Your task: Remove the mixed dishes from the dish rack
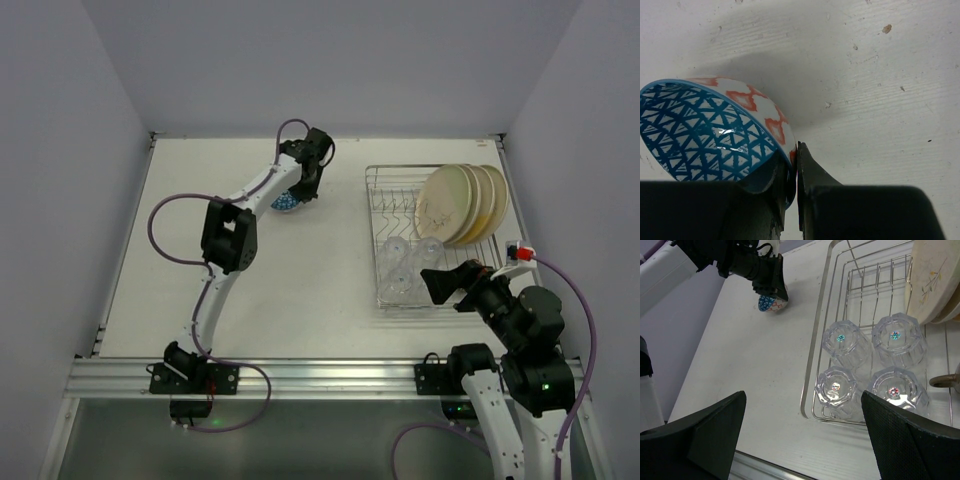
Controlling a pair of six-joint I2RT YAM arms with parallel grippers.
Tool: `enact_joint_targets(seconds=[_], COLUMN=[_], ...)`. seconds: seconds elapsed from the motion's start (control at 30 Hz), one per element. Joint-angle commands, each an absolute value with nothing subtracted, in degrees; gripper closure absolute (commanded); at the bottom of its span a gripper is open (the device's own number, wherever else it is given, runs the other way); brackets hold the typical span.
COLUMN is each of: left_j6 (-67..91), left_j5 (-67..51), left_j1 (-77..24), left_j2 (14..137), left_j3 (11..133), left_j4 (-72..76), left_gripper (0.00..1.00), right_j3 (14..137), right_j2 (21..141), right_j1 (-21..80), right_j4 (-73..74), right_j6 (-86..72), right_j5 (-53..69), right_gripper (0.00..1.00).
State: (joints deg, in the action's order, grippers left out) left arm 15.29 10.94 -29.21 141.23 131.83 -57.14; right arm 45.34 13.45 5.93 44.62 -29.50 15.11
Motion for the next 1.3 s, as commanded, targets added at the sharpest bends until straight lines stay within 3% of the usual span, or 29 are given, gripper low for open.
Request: enact_joint_targets(seconds=[0.0, 0.1, 0.2, 0.27, 0.3, 0.57, 0.67, 0.7, 1.1, 1.27], left_j6=[12.31, 12.04, 11.87, 11.95, 12.04, 14.23, 15.38, 15.64, 28.47, 28.21], left_j5=[13.18, 13.36, 12.75, 12.57, 12.48, 10.63, 11.25, 11.34, 25.84, 25.23], left_j1=[-28.74, -28.92, -29.18, -29.27, -29.27, -29.53, -30.14, -30.32, -30.94, -30.85], left_j2=[141.41, 141.77, 142.12, 141.94, 141.77, 131.76, 125.53, 123.59, 70.64, 58.81], left_j3=[135.09, 134.74, 134.82, 134.82, 134.74, 130.35, 127.63, 126.4, 81.59, 68.21], left_j4=[-59.32, -59.15, -58.8, -58.71, -58.62, -53.36, -51.25, -50.46, -34.81, -38.4], left_gripper=[1.0, 1.0, 0.88, 0.75, 0.6, 0.34, 0.15, 0.0, 0.0, 0.0], right_j3=[45.7, 45.44, 45.26, 45.18, 45.09, 45.09, 45.26, 45.44, 54.93, 56.94], right_j2=[13.01, 13.18, 13.62, 13.88, 13.89, 14.41, 14.85, 15.64, 26.89, 27.67], right_j1=[5.71, 5.71, 5.71, 5.71, 5.71, 5.63, 5.71, 5.71, 5.63, 5.71], right_j4=[44.38, 44.12, 43.77, 43.51, 43.42, 43.33, 43.15, 43.07, 44.56, 40.7], right_j6=[-28.83, -28.92, -29.09, -29.09, -29.18, -29.27, -29.36, -29.36, -27.42, -21.9], right_j5=[15.82, 15.91, 16.0, 16.0, 16.0, 15.47, 14.77, 14.5, -3.23, -14.84], right_gripper=[0.01, 0.01, 0.01, 0.01, 0.01, 0.01, 0.01, 0.01, 0.01, 0.01])
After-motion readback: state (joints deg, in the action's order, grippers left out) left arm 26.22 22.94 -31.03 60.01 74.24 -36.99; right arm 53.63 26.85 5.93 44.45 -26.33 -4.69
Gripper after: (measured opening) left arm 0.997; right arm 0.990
